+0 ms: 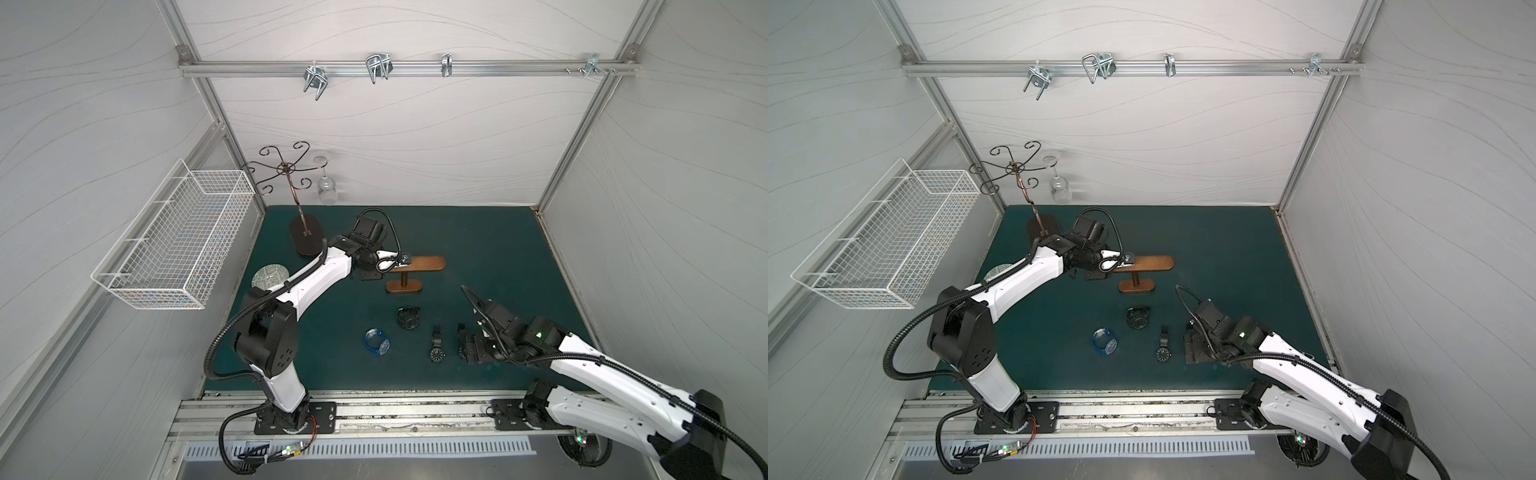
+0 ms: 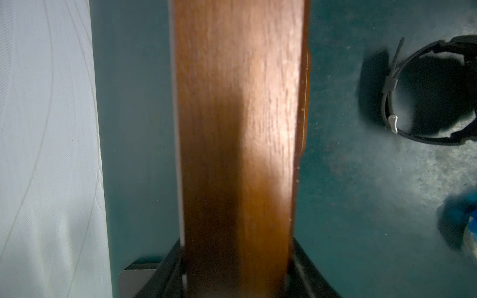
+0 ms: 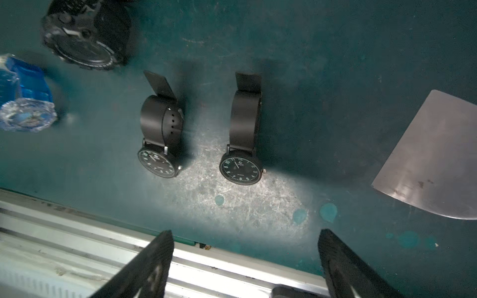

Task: Place watch on stand
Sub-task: Pick up the watch at the center of the board.

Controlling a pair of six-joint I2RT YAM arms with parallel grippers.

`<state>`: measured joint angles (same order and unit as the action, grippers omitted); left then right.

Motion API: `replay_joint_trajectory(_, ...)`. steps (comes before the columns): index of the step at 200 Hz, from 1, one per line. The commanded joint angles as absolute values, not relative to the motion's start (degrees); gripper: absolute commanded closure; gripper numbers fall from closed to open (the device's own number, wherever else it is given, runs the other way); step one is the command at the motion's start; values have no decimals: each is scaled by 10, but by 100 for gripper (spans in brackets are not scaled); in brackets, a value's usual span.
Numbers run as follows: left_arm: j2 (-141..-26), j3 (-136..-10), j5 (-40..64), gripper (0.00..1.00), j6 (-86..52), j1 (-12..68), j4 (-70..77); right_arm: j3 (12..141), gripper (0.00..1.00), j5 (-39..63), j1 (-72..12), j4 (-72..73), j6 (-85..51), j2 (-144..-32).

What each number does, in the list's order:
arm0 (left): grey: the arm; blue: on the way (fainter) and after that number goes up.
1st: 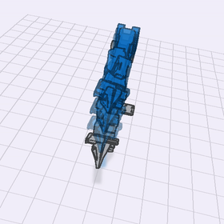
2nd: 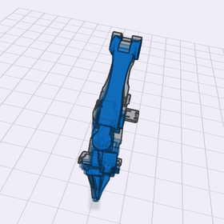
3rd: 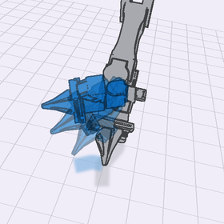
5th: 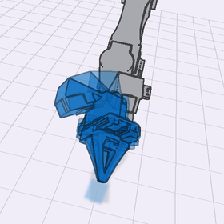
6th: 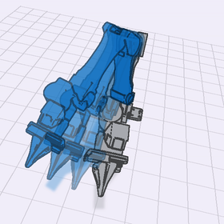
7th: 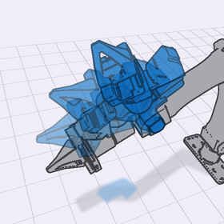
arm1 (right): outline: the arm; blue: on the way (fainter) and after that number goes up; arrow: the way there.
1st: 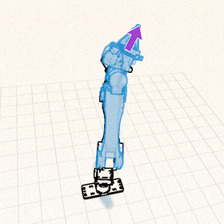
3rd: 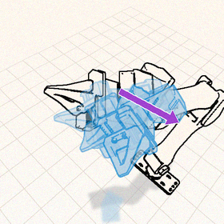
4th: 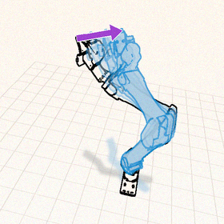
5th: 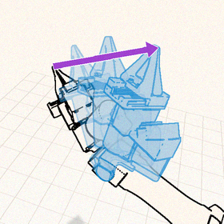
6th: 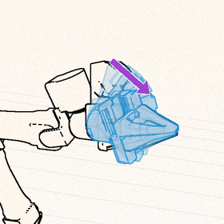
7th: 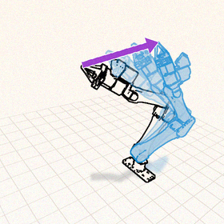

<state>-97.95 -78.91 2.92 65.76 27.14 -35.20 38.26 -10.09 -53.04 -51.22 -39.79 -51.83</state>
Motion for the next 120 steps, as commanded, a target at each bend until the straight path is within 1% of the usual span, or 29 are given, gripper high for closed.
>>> replay_joint_trajectory(1, -980, -785, 44, 49, 658, 270, -346, 377, 10, -163, -557, -482, -438, -527)
replay_joint_trajectory(45, -982, -797, 50, 49, 665, 270, -351, 353, 10, -166, -558, -440, -438, -561)
replay_joint_trajectory(56, -981, -795, 50, 49, 667, 271, -354, 347, 12, -167, -558, -428, -437, -570)
replay_joint_trajectory(75, -978, -790, 51, 49, 671, 271, -357, 346, 18, -161, -557, -409, -431, -591)
replay_joint_trajectory(120, -981, -786, 51, 49, 676, 276, -360, 344, 22, -144, -557, -387, -423, -611)
